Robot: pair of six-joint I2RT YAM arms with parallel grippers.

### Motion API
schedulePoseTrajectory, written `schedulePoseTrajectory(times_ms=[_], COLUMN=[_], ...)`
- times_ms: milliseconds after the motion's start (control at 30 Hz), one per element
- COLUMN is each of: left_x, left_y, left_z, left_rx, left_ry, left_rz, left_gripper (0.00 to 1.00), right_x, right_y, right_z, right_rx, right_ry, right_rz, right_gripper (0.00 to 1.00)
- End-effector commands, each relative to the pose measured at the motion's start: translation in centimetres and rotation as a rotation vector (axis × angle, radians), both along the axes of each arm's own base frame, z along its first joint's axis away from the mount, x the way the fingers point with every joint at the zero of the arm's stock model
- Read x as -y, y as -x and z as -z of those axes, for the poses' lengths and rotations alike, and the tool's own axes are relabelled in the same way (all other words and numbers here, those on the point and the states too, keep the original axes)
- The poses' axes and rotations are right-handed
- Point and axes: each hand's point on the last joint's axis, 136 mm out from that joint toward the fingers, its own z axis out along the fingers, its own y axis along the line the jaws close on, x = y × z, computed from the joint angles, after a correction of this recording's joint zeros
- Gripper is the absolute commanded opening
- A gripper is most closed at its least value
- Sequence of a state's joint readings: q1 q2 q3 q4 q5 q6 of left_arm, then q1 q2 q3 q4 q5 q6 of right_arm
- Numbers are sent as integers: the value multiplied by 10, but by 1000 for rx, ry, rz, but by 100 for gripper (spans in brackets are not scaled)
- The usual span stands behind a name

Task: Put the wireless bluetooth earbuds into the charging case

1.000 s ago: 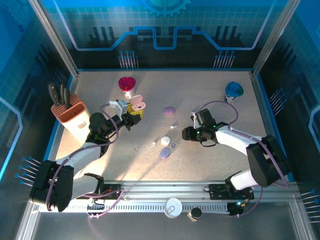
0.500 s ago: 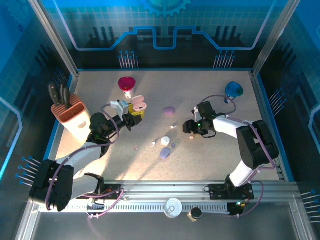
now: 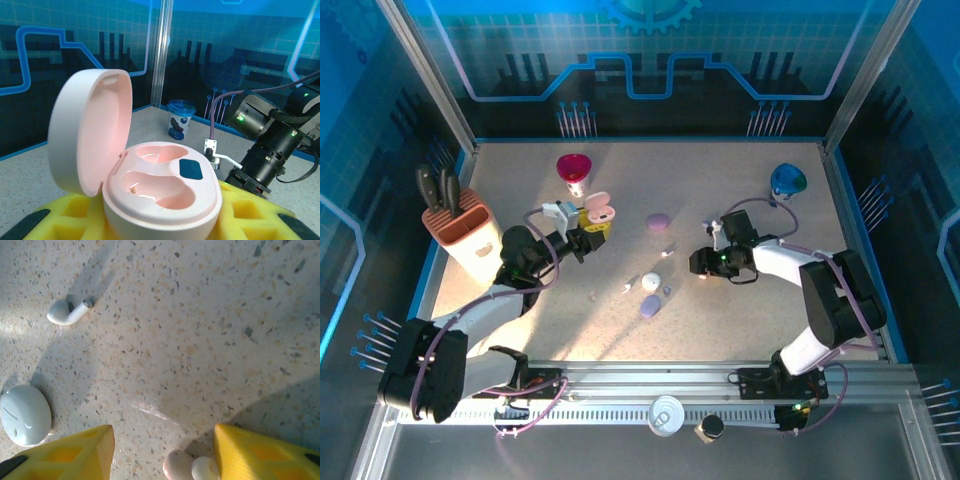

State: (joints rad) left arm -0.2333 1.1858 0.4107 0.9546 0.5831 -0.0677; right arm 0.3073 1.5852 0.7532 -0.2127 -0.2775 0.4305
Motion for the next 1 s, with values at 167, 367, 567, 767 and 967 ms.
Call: schedulePoseTrajectory(times_ms=[167, 367, 567, 767, 967], left_x=[4, 1, -7, -23, -33], left_y=[1, -2, -13, -21, -24], left_z=[-7, -5, 6, 6, 6], left_rx=[47, 48, 30, 18, 9], left_ry=[-8, -10, -23, -4, 15], left_rz=[15, -12, -72, -130, -157], left_gripper=[34, 34, 34, 35, 34], right_x=[4, 18, 22, 24, 11], right_y=[11, -3, -4, 3, 5], right_z=[-3, -19, -40, -47, -37], right_rx=[-24, 58, 157, 172, 153], right_ry=[5, 166, 499, 807, 959], right_rz=[14, 14, -157, -315, -411], right_gripper=[55, 60, 57, 49, 43])
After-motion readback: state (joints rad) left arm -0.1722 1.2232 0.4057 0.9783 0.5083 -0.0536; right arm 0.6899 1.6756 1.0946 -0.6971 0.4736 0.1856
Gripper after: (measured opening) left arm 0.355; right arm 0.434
